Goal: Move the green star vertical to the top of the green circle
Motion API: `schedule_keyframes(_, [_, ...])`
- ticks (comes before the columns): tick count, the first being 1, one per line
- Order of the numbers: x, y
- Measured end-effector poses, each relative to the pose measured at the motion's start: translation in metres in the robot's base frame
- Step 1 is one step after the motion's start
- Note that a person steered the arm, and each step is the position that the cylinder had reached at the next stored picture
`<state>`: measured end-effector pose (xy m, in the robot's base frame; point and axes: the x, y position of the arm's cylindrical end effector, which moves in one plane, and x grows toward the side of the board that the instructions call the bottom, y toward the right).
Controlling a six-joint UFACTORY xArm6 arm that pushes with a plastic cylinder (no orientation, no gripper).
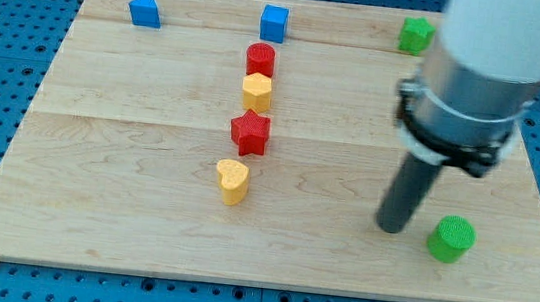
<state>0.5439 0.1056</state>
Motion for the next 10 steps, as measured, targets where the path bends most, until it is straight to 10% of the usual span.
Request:
schedule_keyframes(2, [-0.129, -0.024])
schedule_keyframes(5, [-0.321, 0.146])
schedule_keyframes(7, [-0.321, -0.002])
schedule_keyframes(9, [-0.237, 0.068])
schedule_keyframes(10, [-0.266, 0.042])
